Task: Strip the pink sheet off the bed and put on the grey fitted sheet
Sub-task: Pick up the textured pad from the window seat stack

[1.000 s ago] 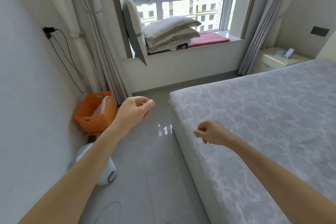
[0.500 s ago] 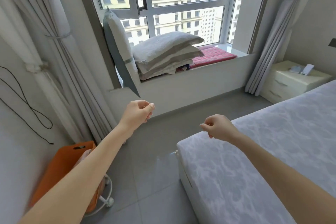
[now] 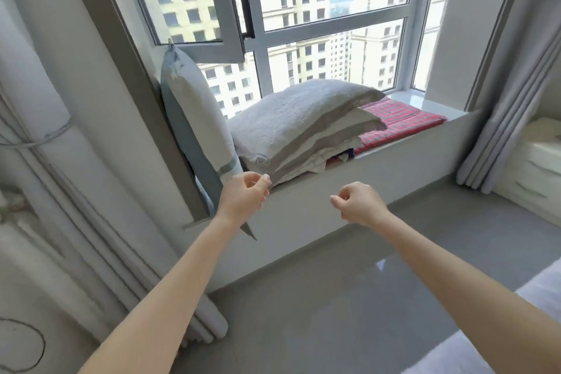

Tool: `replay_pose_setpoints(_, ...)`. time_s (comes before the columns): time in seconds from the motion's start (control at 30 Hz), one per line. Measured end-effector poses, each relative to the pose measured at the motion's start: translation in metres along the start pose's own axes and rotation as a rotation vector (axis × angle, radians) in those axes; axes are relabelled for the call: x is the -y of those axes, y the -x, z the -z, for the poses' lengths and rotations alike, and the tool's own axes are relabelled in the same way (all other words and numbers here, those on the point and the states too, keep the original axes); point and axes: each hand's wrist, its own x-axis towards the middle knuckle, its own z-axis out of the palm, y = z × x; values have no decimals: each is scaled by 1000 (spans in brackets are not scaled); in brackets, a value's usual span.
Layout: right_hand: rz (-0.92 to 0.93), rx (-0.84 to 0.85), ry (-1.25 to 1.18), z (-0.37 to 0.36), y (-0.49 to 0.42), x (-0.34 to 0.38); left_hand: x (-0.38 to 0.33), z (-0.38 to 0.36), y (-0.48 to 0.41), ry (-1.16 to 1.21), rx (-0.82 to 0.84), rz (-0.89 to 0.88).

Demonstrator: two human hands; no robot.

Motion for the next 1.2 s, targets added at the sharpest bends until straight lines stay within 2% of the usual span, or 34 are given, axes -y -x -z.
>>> replay_pose_setpoints(0.27, -161, -29, -112, -45, -186, 41, 8, 2, -235, -53, 117, -63)
replay_pose_setpoints(0.53, -203, -131, -140, -32, -371, 34, 19, -71, -426, -279, 98, -188)
replay_pose_setpoints(0.8, -217, -94, -185, 1, -529, 11, 31, -136, -594, -442, 20, -110)
replay_pose_setpoints(1.03, -392, -83, -258, -9, -625, -1, 69, -154, -721, -716, 8, -46)
replay_pose_setpoints(1.2, -428, -31, -220, -26, -661, -2, 103, -151, -807, -826, 113, 105)
